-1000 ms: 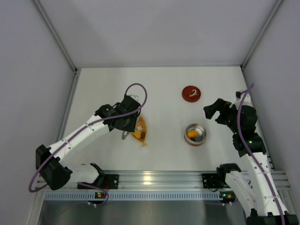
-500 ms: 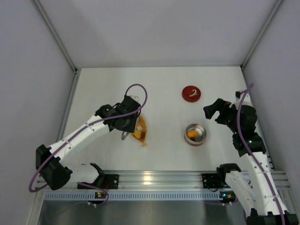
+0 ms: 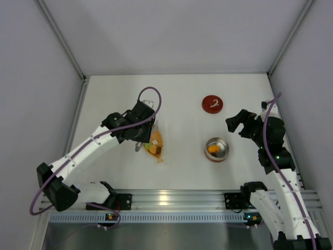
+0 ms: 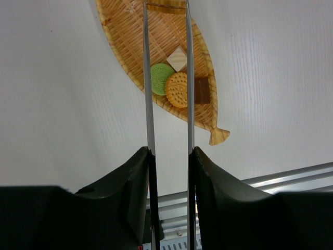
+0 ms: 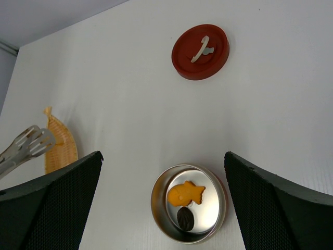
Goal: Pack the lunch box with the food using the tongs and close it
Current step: Pick up the fake food from the plate, then place the fake food in the packing box.
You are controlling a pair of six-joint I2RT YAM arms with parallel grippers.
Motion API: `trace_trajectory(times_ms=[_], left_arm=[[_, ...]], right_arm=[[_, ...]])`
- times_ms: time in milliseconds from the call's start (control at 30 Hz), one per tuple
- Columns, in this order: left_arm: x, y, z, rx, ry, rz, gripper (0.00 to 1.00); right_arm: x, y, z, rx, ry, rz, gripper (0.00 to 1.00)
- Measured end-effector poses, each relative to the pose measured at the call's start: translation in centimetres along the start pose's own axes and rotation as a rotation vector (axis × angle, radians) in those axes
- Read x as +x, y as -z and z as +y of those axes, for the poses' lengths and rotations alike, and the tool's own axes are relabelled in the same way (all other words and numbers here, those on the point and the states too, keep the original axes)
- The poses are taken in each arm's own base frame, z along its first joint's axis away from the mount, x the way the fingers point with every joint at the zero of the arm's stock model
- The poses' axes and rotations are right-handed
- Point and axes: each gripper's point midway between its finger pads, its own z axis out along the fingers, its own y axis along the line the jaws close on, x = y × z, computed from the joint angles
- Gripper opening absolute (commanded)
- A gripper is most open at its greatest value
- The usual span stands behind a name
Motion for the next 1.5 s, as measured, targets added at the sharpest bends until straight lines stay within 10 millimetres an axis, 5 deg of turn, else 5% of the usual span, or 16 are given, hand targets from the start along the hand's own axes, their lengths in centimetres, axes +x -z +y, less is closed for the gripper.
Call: trace_trajectory(times_ms=[633, 833, 1033, 1300, 1500], left_arm=[[0.4, 1.8, -1.3, 0.059, -0.026, 0.001, 0.40], [-1.3, 3.5, -5.3, 0.145, -0.086, -0.040, 0.40], [-2.8, 3.8, -11.5, 0.223, -0.167, -0.051, 0.40], [-2.5, 1.9, -20.2, 0.307, -0.276, -0.027, 0.40], [-1.1, 0.3, -23.3, 0.340, -0.318, 0.005, 0.41]], right_arm=[[0.0, 0.0, 0.1, -0.003, 0.000, 0.001, 0.99], [0.0, 0.0, 0.0, -0.003, 0.000, 0.002, 0.99], [0.0, 0.0, 0.0, -0.001, 0.000, 0.001, 0.99], [0.0, 0.3, -0.3, 0.017, 0.006, -0.005, 0.99], [-0.3, 0.6, -0.7, 0.041, 0.020, -0.023, 0.99]])
